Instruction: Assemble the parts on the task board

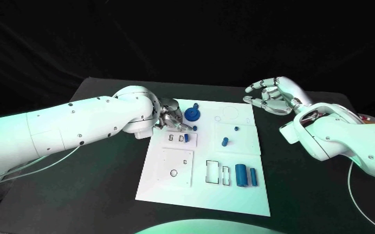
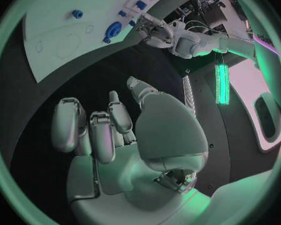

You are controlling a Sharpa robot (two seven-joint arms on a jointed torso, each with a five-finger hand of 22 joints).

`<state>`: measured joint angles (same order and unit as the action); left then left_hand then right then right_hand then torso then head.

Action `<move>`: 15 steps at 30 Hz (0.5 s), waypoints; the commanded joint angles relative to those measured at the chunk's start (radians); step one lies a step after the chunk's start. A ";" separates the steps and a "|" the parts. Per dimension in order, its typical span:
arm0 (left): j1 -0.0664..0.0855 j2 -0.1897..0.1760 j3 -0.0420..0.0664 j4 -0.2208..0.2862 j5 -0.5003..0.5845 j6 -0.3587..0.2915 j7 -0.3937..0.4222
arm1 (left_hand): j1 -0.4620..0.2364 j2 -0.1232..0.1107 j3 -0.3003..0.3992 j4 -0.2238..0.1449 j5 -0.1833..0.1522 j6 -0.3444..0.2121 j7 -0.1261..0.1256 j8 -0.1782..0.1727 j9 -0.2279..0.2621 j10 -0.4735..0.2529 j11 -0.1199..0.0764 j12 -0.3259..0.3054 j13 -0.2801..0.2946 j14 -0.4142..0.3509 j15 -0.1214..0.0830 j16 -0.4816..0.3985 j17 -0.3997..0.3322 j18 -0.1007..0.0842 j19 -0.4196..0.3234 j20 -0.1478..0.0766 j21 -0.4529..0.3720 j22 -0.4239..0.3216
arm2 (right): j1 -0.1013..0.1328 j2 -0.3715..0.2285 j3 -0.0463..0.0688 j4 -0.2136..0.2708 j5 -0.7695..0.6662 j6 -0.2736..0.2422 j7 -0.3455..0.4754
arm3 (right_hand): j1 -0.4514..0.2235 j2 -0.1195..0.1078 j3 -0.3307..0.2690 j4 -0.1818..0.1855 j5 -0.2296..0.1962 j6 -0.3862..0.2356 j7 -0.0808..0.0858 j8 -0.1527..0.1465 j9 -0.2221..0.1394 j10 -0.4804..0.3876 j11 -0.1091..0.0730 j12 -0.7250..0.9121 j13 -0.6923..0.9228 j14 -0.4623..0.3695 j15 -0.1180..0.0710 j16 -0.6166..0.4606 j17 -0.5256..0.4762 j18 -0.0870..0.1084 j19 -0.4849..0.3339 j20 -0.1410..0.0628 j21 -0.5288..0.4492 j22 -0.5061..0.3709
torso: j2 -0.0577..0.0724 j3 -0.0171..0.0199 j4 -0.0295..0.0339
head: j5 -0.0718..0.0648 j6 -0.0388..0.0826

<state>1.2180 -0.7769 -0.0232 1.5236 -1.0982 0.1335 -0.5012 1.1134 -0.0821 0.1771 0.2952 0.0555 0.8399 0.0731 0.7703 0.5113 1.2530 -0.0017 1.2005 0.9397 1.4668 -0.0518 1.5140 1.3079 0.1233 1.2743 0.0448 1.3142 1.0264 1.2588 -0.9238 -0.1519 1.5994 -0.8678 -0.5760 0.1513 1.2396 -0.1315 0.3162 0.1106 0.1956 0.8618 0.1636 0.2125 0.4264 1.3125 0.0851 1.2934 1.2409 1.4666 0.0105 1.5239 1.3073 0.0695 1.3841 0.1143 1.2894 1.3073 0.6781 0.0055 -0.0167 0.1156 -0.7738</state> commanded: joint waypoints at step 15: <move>0.005 0.032 -0.012 -0.019 0.002 0.087 -0.014 | -0.015 0.005 -0.011 0.000 -0.003 0.001 -0.004 -0.002 0.005 0.003 0.000 0.004 -0.001 0.075 -0.009 0.007 0.146 -0.019 0.011 0.002 0.012 0.011 | -0.002 0.004 0.000 -0.007 -0.006 0.017 -0.013 | 0.011 -0.005 -0.001 0.009 0.017 -0.004 0.000 0.006 0.001 -0.001 -0.007 -0.001 -0.003 0.068 -0.005 -0.005 0.108 0.007 0.000 -0.004 0.001 0.021 | 0.004 0.0015 0.0015 | -0.004 -0.007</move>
<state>1.2220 -0.7484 -0.0352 1.5058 -1.0980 0.1858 -0.5114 1.1012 -0.0806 0.1697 0.2951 0.0555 0.8399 0.0731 0.7702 0.5157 1.2529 -0.0017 1.2004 0.9392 1.4668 -0.0518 1.5161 1.3078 0.1236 1.2795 0.0466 1.3216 1.0365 1.2579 -0.9213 -0.1524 1.5929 -0.8679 -0.5734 0.1419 1.2440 -0.1359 0.3134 0.1135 0.2074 0.8617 0.1636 0.2125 0.4270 1.3125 0.0851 1.2934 1.2387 1.4666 0.0106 1.5239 1.3073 0.0694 1.3841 0.1144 1.2894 1.3081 0.6806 0.0066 -0.0165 0.1116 -0.7802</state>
